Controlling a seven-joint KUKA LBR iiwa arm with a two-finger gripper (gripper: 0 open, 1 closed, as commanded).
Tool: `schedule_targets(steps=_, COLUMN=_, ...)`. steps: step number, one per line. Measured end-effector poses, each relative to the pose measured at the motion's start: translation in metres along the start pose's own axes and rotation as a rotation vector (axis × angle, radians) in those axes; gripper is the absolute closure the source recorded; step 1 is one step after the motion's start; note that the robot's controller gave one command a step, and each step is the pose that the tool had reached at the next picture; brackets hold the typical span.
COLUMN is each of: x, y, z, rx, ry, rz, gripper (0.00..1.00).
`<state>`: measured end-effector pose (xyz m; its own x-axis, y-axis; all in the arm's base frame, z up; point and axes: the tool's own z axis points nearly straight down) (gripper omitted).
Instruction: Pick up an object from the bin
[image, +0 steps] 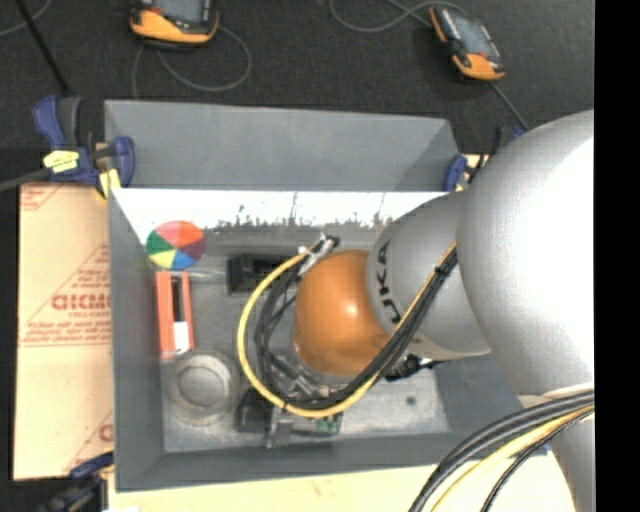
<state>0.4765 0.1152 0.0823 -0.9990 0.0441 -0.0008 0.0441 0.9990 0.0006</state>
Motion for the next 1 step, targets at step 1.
schedule_targets(steps=1, x=0.0, y=0.0, z=0.0, rx=0.0, ry=0.0, rz=0.001, gripper=1.0)
